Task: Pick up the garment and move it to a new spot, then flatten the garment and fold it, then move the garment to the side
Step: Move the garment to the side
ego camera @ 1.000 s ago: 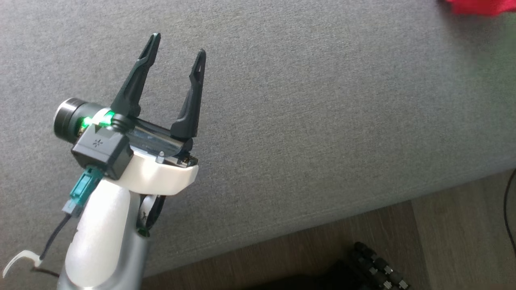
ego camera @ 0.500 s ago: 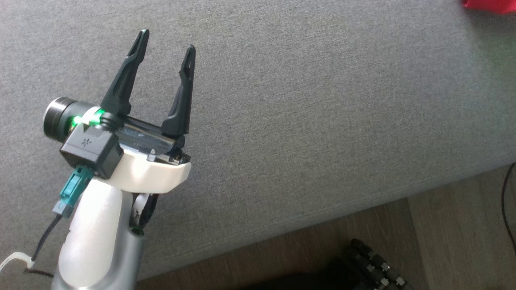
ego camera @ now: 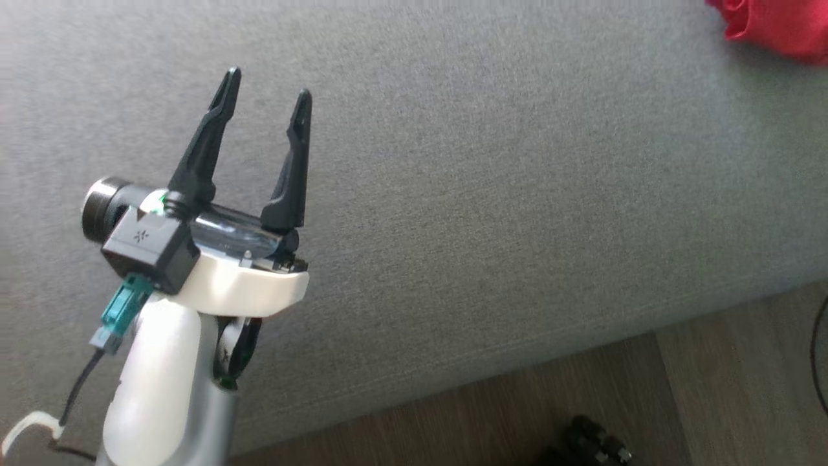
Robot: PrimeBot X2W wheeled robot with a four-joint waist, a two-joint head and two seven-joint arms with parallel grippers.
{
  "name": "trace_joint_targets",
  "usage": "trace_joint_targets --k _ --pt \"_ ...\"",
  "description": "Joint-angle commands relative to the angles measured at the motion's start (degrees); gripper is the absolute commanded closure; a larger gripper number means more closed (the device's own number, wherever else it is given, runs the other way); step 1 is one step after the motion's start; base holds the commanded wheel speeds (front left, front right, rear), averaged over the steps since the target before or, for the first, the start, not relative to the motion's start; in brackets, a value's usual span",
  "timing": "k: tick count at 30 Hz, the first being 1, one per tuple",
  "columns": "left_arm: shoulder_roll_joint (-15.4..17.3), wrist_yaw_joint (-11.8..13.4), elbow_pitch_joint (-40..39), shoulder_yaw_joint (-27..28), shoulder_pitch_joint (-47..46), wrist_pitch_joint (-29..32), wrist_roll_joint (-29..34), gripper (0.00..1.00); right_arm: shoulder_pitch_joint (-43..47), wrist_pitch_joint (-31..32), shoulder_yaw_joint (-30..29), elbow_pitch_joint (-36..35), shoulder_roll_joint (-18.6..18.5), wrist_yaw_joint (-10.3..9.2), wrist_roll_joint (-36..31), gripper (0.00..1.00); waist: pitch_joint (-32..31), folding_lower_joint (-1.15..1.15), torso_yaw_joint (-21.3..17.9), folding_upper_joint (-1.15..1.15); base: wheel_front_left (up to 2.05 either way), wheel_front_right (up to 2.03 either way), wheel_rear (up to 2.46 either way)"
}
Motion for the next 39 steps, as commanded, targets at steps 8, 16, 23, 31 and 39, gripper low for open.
trace_joint_targets --k 8,16,23,31,39 --pt "-0.87 1.45 -1.76 3.02 4.15 -0.28 -1.38 0.00 6.31 -4.17 6.58 -11.97 6.37 -0.02 8.11 0.00 -10.51 0.00 4.94 0.00 0.00 0.00 0.00" --pt "-1.06 3.89 -1.71 4.12 8.68 -0.28 -2.91 0.00 18.30 -8.15 10.47 -18.73 9.38 -0.02 9.91 0.00 -17.21 0.00 8.68 0.00 0.00 0.00 0.00" --pt "-1.08 6.42 -0.89 3.98 12.96 -0.28 -4.52 0.00 31.94 -12.22 9.69 -22.09 13.66 -0.02 8.16 0.00 -21.68 0.00 11.84 0.00 0.00 0.00 0.00" --pt "-1.09 7.91 3.28 3.09 17.38 -0.28 -5.68 0.00 45.19 -14.58 3.02 -22.48 17.66 -0.02 6.80 0.00 -25.41 0.00 14.24 0.00 0.00 0.00 0.00" --pt "-1.09 8.62 4.80 2.80 19.15 -0.28 -5.80 0.00 53.39 -15.58 -0.02 -26.79 18.01 -0.02 5.27 0.00 -26.69 0.00 16.05 0.00 0.00 0.00 0.00"
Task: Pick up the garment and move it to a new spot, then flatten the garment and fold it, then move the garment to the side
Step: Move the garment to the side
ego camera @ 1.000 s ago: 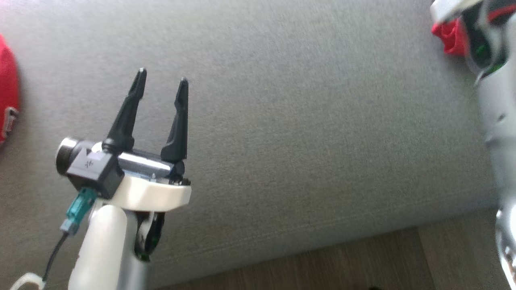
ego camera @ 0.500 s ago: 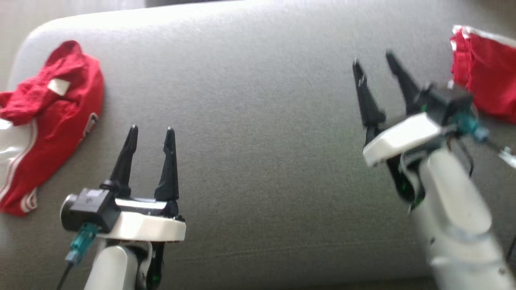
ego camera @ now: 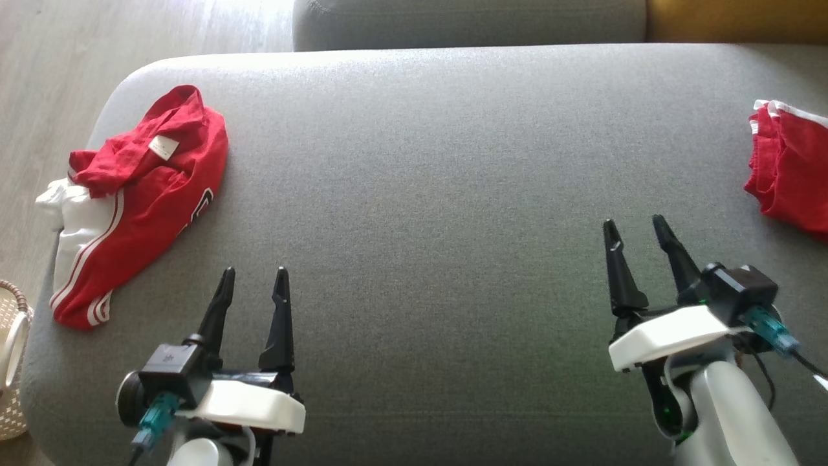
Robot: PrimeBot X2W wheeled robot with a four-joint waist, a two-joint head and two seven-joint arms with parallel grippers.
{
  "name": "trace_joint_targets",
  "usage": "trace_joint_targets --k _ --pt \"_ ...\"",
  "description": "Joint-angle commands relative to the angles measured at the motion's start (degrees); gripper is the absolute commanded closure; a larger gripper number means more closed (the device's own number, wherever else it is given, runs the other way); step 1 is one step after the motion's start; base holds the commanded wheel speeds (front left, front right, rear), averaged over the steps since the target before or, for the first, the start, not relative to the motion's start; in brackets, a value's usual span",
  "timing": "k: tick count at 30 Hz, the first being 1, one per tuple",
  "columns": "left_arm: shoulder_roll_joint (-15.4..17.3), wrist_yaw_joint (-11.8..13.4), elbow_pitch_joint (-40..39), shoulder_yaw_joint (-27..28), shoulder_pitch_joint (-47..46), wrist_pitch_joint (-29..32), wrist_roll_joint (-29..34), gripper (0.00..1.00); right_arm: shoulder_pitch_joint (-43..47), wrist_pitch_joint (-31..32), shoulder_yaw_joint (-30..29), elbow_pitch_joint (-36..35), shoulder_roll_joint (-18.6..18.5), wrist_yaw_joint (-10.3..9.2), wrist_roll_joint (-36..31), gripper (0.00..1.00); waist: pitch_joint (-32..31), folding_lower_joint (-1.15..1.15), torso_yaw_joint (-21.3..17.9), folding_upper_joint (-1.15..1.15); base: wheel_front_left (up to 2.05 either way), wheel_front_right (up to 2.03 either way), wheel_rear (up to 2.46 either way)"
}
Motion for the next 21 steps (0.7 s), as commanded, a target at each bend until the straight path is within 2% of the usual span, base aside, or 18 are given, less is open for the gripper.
trace_joint_targets --k 1,8,21 --pt "0.03 0.23 -1.48 1.79 -1.10 -0.31 -0.10 0.00 -0.58 -0.74 0.64 -3.28 0.49 -0.02 -0.27 0.00 -0.21 0.01 0.22 -0.01 0.00 0.00 0.00" --pt "0.03 0.55 -0.94 1.57 -0.86 -0.31 -0.32 0.00 1.91 -0.76 0.65 -6.10 0.50 -0.02 -1.52 0.00 -0.44 0.01 0.50 -0.01 0.00 0.00 0.00" --pt "0.03 1.02 -0.97 1.70 -1.17 -0.31 -0.71 0.00 2.42 -0.77 0.95 -6.56 0.51 -0.02 -0.87 0.00 -0.14 0.01 0.28 -0.01 0.00 0.00 0.00"
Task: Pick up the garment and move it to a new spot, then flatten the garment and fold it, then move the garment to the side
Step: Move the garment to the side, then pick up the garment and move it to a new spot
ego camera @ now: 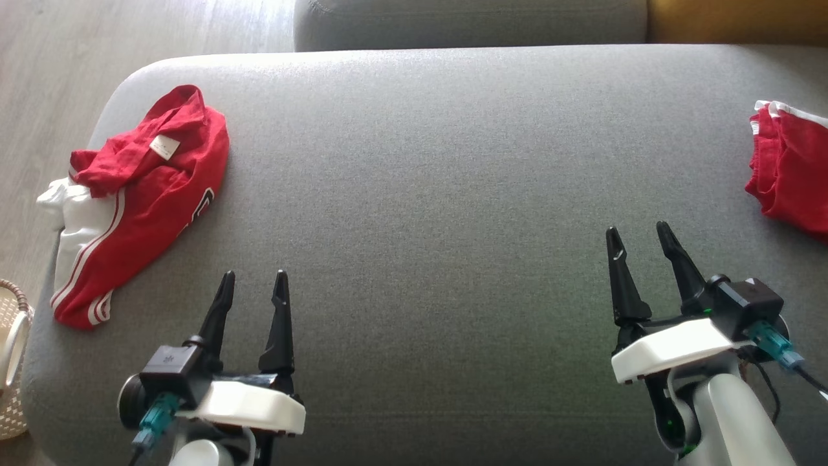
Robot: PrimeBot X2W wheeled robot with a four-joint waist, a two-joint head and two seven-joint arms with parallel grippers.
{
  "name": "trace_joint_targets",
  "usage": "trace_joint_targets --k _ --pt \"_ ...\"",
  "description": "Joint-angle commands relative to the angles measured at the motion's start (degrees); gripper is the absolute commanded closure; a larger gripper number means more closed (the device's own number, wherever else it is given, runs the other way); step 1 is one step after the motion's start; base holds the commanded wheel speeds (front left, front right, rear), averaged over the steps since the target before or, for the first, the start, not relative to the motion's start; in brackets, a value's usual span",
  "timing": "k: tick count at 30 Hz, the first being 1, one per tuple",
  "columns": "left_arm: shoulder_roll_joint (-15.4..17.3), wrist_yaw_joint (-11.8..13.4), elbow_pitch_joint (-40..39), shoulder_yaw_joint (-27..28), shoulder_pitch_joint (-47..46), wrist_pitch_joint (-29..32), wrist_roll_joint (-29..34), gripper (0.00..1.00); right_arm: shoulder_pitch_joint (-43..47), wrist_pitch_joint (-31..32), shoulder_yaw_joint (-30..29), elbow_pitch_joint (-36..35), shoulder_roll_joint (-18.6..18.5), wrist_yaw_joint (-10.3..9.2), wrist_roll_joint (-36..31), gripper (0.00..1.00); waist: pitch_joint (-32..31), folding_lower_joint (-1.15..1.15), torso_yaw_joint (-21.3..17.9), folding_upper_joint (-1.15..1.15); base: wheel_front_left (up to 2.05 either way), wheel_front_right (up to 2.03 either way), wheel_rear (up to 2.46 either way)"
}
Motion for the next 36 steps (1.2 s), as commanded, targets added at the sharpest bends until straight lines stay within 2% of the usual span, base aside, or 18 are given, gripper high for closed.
trace_joint_targets --k 1,31,36 --pt "0.03 0.35 -1.88 1.87 -1.30 -0.31 -0.09 0.00 -1.12 -0.60 1.41 -1.90 0.44 -0.02 0.33 0.00 -0.03 0.00 -0.03 0.00 0.00 0.00 0.00" --pt "0.03 0.18 -1.53 1.99 -1.31 -0.31 0.03 0.00 -1.48 -0.60 1.19 -0.94 0.44 -0.02 1.98 0.00 -0.08 0.00 -1.09 0.00 0.00 0.00 0.00" --pt "0.03 0.11 -1.42 1.71 -1.55 -0.31 0.11 0.00 -1.18 -0.60 0.82 -1.05 0.44 -0.02 2.14 0.00 -0.01 0.00 -0.30 0.00 0.00 0.00 0.00"
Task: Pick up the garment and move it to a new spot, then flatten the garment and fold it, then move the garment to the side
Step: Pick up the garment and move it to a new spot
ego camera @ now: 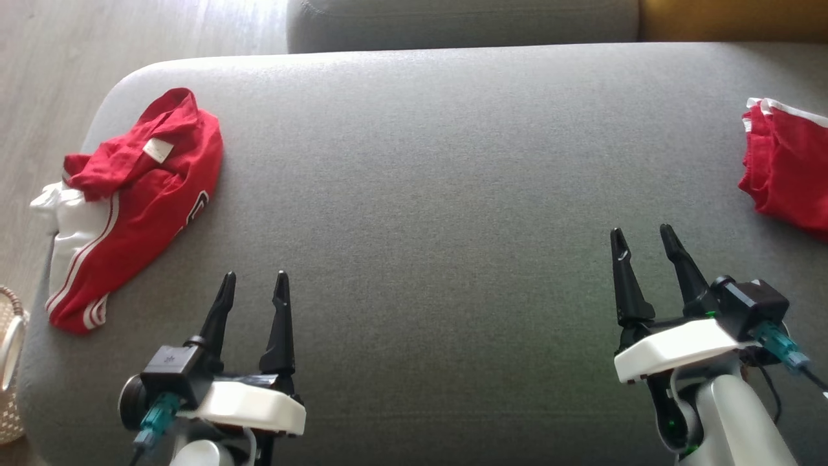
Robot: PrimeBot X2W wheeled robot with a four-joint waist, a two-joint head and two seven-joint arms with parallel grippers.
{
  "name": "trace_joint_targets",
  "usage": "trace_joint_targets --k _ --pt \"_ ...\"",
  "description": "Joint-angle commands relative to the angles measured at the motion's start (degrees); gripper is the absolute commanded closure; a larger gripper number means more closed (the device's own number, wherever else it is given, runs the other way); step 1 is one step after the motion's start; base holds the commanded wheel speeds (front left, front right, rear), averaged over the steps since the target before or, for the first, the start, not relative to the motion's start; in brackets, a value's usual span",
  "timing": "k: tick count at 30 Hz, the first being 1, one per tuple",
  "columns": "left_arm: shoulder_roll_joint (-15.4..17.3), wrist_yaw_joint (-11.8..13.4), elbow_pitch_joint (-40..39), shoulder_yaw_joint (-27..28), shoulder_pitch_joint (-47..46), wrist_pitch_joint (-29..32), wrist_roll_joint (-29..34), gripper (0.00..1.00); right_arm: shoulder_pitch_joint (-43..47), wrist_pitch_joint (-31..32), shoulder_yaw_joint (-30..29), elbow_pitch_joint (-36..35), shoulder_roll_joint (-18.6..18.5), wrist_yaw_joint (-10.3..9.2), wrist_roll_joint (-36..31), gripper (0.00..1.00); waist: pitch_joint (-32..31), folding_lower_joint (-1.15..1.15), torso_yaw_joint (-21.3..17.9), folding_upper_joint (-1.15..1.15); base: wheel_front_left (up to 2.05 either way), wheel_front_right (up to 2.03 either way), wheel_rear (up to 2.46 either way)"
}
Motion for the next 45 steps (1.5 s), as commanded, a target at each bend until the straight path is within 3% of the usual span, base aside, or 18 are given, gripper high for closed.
trace_joint_targets --k 1,9,28,34,45 --pt "0.03 0.13 -1.70 1.74 -1.59 -0.31 0.17 0.00 -1.03 -0.60 1.25 -1.77 0.43 -0.02 0.27 0.00 0.04 0.00 0.84 0.00 0.00 0.00 0.00" --pt "0.03 0.30 -1.93 2.25 -1.46 -0.31 0.05 0.00 -0.55 -0.60 2.74 -1.94 0.43 -0.02 0.13 0.00 0.14 0.00 5.36 0.00 0.00 0.00 0.00" --pt "0.03 0.19 -2.46 5.09 -0.02 -0.31 0.35 0.00 1.02 -0.60 6.21 -1.36 0.43 -0.02 0.56 0.00 -1.10 0.00 21.14 0.00 0.00 0.00 0.00" --pt "0.03 0.12 -2.49 5.26 1.06 -0.31 0.41 0.00 1.03 -0.60 7.72 -0.87 0.43 -0.02 0.82 0.00 -2.02 0.00 23.31 0.00 0.00 0.00 0.00" --pt "0.03 0.93 -3.62 5.53 1.53 -0.31 0.16 0.00 0.57 -0.60 9.57 0.08 0.43 -0.02 0.80 0.00 -1.99 0.00 23.59 0.00 0.00 0.00 0.00"
